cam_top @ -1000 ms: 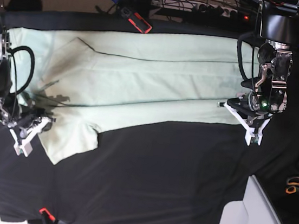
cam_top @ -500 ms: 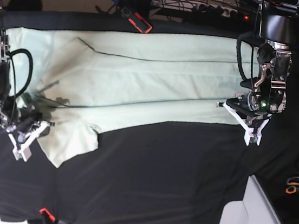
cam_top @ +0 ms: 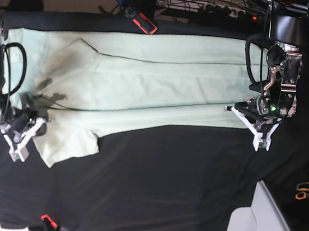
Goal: Fold the T-shirt properly
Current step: 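Lower the right gripper and regrasp the folded corner near the sleeve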
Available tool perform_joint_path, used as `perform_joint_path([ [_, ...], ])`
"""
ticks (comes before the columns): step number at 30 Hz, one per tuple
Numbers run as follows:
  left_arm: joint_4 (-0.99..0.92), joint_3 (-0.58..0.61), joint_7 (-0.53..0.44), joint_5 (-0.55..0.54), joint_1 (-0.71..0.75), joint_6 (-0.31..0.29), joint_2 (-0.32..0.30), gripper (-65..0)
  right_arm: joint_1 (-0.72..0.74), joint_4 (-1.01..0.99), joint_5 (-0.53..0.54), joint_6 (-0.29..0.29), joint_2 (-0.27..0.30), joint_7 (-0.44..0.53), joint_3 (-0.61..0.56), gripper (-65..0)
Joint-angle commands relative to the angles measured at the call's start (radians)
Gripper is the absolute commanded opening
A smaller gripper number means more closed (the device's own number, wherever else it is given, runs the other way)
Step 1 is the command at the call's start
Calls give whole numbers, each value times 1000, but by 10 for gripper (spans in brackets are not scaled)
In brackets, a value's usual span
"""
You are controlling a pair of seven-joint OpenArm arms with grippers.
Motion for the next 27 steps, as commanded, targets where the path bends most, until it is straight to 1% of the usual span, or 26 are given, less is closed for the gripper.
perform_joint_path([
  [1,21,-4,-7,8,-15,3,-14,-650,18,44,9,2,26,-7,22,-650],
  [6,21,-3,-5,10,-18,3,-14,-650,-41,192,6,2,34,-125,128,-650],
  [10,22,-1,-4,10,-11,3,-20,-650,-78,300,4,2,45,-219,162,-650],
  [13,22,0,-4,10,-10,3,-34,-650,-100,343,4,2,43,-269,188,-650],
  [21,22,4,-4,8,5,3,-77,-650,-160,462,4,0,43,-360,228,-650],
  [27,22,88,-4,8,5,3,-85,-650,-176,473,4,0,42,-407,234,-650],
])
